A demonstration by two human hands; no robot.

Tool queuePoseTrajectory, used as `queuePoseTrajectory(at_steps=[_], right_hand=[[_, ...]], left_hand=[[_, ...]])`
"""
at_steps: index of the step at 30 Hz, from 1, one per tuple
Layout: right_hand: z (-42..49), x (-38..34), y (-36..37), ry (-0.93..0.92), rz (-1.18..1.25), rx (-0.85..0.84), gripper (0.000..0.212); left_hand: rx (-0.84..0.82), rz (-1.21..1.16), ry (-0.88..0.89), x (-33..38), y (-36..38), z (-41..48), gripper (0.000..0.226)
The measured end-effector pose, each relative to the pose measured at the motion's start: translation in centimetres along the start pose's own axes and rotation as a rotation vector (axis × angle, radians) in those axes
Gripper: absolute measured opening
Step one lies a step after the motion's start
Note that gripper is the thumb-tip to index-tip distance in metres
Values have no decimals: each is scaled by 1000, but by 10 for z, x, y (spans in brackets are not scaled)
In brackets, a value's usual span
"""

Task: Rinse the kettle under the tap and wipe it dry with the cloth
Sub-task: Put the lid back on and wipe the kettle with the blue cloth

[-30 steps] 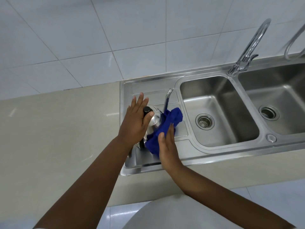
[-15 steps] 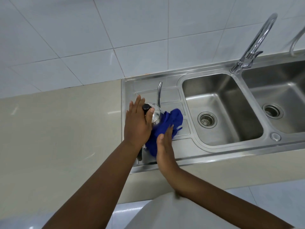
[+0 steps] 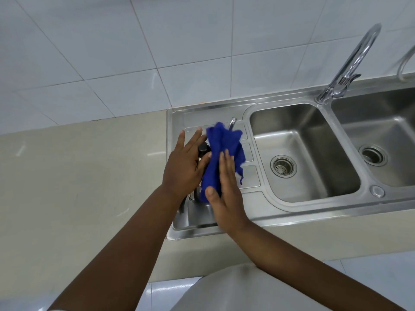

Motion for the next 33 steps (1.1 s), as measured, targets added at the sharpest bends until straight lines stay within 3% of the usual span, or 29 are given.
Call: queuePoseTrajectory(at_steps=[3,7,13,18,24,27,30,33], right_hand=[[6,11,-5,-68,-77,8,78],[14,30,-18,209,159,50,71],[4,6,-16,-13,-7,-59,81],[27,3,-22,135,107,-29,76],[33,-5,-22,20,-59,-111,73],[33,21,-27,145,-54,-18,67],[20,31,-34,96,-86,92,56],[-1,36,-46,19,-148,157,59]], left_hand=[[-68,-2,87,-4,-2,11,56],[-164,38,111,-10,-2,20,69],[-280,166,240,-16,-3,34,91],[-304,173,306,-19,0,41,88],[-230,216,353,-17,-8,37,93],[-197,238,319,-12,-8,33,93],[-195,137,142,-10,-4,23,87],[-148,119,90,-10,-5,18,75]])
Point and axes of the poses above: each hand's wrist, its own z-axis towards the middle knuckle, its own y-axis out of the palm, x = y × z, the point moved 6 cm from there along z, towards the middle knuckle, and after that the axes turned 2 degrees about y, right-handed, at the moved point
